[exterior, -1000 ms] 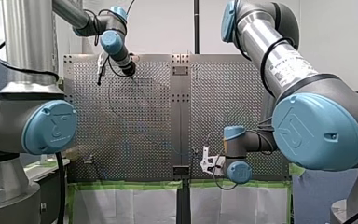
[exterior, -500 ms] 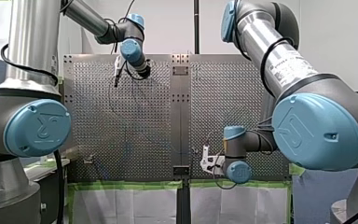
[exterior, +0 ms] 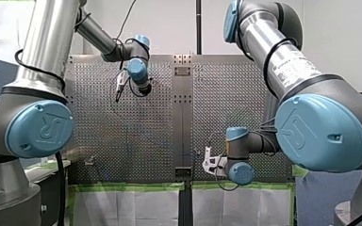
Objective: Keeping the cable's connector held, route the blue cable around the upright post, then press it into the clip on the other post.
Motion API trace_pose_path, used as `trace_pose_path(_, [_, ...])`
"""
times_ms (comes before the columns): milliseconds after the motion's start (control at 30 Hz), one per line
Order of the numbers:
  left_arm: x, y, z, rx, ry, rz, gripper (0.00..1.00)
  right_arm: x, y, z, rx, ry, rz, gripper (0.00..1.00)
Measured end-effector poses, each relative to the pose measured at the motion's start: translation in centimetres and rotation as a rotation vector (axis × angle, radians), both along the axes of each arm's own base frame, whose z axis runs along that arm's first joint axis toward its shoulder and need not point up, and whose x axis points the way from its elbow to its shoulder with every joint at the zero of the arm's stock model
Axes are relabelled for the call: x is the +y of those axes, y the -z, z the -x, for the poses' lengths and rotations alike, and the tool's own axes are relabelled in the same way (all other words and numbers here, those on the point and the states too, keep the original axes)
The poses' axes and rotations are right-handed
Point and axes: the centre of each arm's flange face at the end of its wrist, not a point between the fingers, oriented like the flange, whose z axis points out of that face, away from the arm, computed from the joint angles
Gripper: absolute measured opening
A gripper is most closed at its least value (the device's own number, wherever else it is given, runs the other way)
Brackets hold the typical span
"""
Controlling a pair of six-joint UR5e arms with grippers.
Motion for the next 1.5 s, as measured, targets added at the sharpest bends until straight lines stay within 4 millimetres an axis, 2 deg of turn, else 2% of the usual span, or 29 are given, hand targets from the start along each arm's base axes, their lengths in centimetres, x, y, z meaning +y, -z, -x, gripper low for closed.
trace_pose_path(167, [1.2, 0.3, -1.2, -0.027, -0.042, -0.009, 0.99, 0.0, 0.0, 0.0, 0.0, -0.004, -0.001, 0.0])
trace_pose_path(500, [1.4, -0.4, -3.1, -0.097, -0.055, 0.007, 0.99, 0.0, 0.0, -0.1, -0.002, -0.005, 0.002, 0.0])
trace_pose_path(700, [1.7, 0.7, -4.9, -0.081, -0.098, -0.041, 0.99, 0.0, 0.0, -0.1, -0.002, -0.005, 0.003, 0.0])
trace_pose_path(1300, [2.9, 1.2, -6.5, -0.111, -0.113, -0.086, 0.99, -0.1, 0.0, -0.2, 0.0, -0.006, 0.0, 0.0])
trace_pose_path(1500, [3.7, 3.8, -7.3, -0.052, -0.135, -0.113, 0.99, -0.1, -0.1, -0.2, -0.001, -0.006, 0.001, 0.0])
